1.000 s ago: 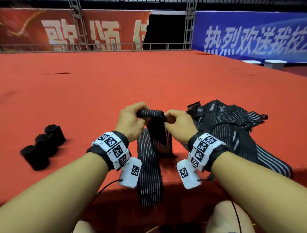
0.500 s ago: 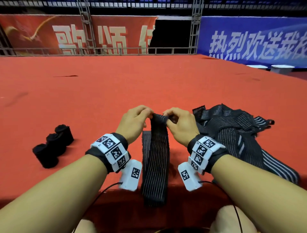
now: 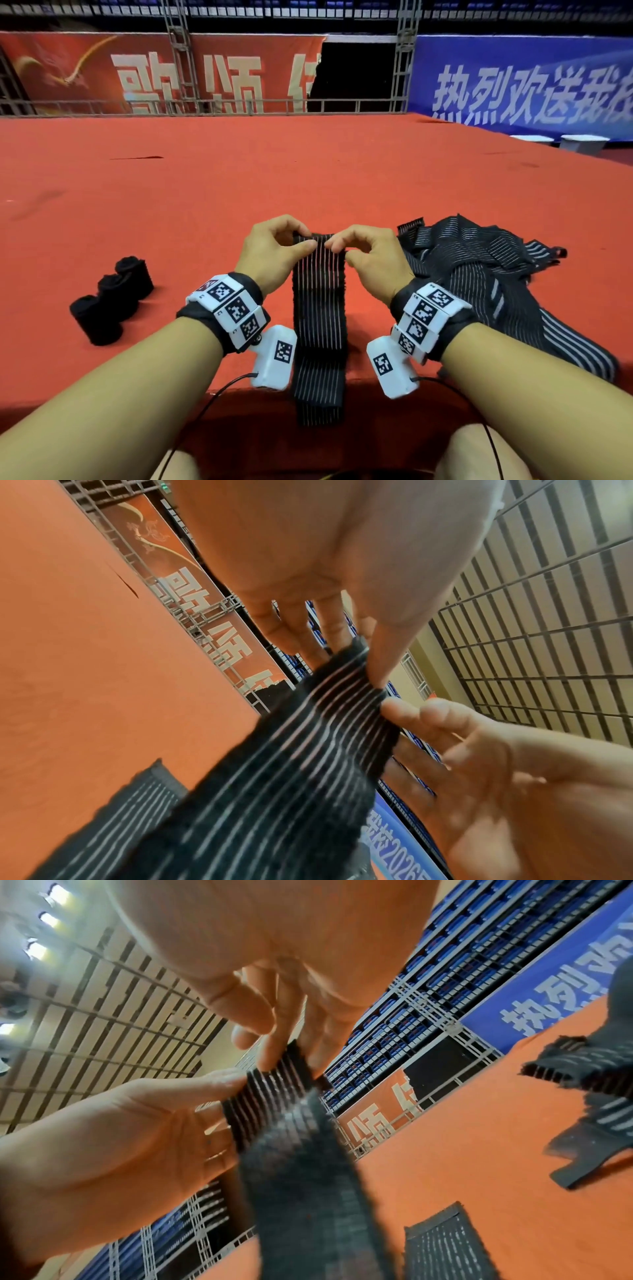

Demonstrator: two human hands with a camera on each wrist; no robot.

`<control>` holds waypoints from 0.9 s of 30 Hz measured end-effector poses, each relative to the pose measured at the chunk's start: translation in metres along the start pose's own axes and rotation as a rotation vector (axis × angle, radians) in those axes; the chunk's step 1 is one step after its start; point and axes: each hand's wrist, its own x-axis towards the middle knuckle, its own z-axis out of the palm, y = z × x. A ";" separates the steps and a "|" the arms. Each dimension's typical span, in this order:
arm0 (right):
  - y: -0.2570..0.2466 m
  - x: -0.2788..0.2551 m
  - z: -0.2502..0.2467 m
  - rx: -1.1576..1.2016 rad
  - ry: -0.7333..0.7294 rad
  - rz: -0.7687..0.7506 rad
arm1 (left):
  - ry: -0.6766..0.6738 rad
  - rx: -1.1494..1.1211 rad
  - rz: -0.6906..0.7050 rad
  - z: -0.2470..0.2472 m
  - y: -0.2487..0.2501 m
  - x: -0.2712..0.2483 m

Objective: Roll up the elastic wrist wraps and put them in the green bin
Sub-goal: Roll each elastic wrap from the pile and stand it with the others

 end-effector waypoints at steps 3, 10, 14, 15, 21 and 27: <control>-0.006 0.003 0.000 -0.006 0.137 0.073 | -0.022 0.043 -0.014 0.000 0.005 -0.002; -0.008 0.009 0.001 0.004 0.185 0.207 | -0.095 0.069 -0.016 -0.001 0.011 -0.009; -0.014 0.008 0.003 0.115 0.209 0.196 | -0.147 0.021 0.005 -0.001 0.013 -0.012; -0.017 0.007 0.003 0.158 0.188 0.198 | -0.155 -0.009 -0.003 -0.001 0.014 -0.013; -0.022 0.000 0.000 0.259 0.050 0.182 | -0.023 -0.085 -0.021 -0.001 0.018 -0.009; -0.023 0.003 -0.002 0.156 0.117 0.072 | -0.012 -0.112 0.053 0.000 0.022 -0.010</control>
